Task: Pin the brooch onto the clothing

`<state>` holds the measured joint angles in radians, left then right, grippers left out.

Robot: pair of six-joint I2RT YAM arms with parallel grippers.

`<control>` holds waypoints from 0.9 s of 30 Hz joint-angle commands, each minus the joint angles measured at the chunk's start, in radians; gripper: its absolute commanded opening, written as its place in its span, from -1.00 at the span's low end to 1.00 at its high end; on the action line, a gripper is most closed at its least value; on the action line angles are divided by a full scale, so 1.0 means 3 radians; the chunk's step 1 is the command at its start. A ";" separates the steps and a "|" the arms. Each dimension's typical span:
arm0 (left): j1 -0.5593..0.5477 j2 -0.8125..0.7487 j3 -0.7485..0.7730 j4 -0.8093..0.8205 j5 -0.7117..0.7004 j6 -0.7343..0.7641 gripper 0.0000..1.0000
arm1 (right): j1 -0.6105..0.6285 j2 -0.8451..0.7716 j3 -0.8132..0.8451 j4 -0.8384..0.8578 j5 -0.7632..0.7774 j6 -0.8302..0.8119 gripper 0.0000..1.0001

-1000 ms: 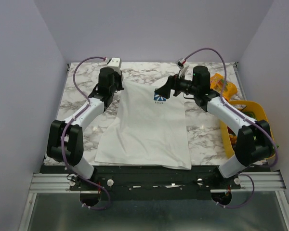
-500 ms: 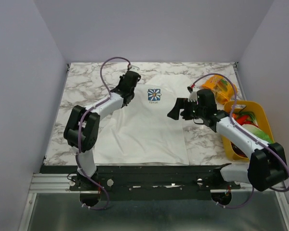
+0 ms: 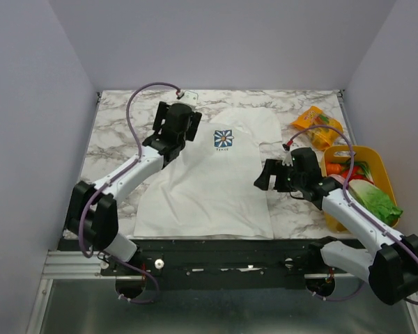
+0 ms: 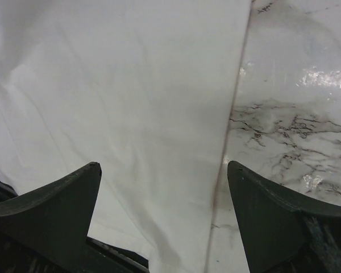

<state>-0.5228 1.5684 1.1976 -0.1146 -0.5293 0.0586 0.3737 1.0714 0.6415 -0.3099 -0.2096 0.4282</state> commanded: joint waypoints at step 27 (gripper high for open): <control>0.0894 -0.1705 -0.1098 -0.2220 0.1253 -0.2328 0.97 | 0.0457 0.0115 -0.0221 -0.1426 0.0351 0.0838 0.99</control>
<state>-0.2626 1.0191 0.8101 -0.5877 -0.1505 -0.6186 0.4412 1.0889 0.6033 -0.6426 -0.1028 0.5835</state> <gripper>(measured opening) 0.984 0.998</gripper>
